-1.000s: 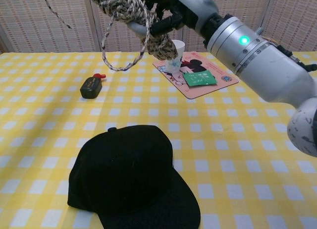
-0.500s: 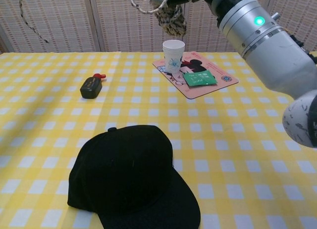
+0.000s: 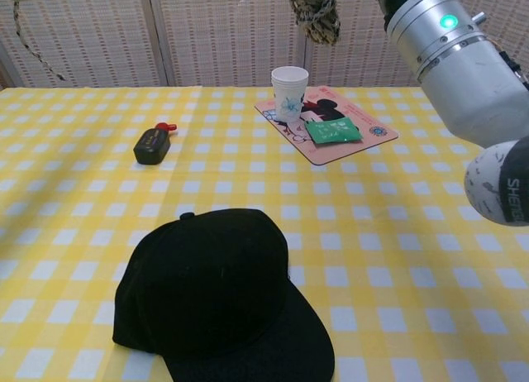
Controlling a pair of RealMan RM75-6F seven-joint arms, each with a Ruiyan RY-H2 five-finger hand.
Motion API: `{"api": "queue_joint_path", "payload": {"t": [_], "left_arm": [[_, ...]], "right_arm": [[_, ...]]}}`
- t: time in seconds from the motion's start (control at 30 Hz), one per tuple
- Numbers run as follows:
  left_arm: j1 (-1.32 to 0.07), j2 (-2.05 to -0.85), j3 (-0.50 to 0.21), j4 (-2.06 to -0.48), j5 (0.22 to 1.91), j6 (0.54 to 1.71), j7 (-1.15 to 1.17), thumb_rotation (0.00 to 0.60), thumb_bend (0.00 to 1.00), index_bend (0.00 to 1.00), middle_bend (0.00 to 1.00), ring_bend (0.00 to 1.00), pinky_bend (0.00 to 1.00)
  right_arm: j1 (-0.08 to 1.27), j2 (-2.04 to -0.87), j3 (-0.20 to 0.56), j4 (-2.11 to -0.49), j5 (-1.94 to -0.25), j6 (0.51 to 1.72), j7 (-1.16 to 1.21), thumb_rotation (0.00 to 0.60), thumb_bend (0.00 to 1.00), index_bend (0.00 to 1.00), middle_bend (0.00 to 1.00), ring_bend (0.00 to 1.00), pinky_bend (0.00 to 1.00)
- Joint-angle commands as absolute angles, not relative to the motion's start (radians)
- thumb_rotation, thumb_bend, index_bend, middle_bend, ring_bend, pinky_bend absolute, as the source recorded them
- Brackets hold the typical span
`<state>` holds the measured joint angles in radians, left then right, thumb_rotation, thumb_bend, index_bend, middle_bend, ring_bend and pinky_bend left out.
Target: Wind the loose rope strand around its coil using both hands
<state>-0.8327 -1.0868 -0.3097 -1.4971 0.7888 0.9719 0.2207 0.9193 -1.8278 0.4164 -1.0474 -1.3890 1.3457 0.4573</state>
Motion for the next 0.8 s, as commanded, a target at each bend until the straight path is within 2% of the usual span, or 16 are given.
{"api": "queue_joint_path", "payload": {"t": [0.03,0.4,0.8], "left_arm": [[-0.813,-1.068,-0.307,-1.531,0.835,0.996,0.205,0.6,0.42,0.82,1.0,1.0,1.0],[-0.764,-1.017,-0.304,-1.662,1.079,1.114,0.158,0.6,0.42,0.82,1.0,1.0,1.0],[-0.762,-1.023,-0.321,-1.709,1.293,1.202,0.083,0.6,0.42,0.83,1.0,1.0,1.0]], "right_arm": [[0.926,-1.843,0.427,-1.032,-1.373,1.336,0.432,0.6,0.62,0.8,0.58,0.51,0.63],[0.975,-1.88,0.471,-1.034,-1.309,1.281,0.302,0.6,0.62,0.8,0.58,0.51,0.63],[1.024,-1.919,0.51,-1.04,-1.242,1.233,0.174,0.6,0.61,0.81,0.58,0.51,0.63]]}}
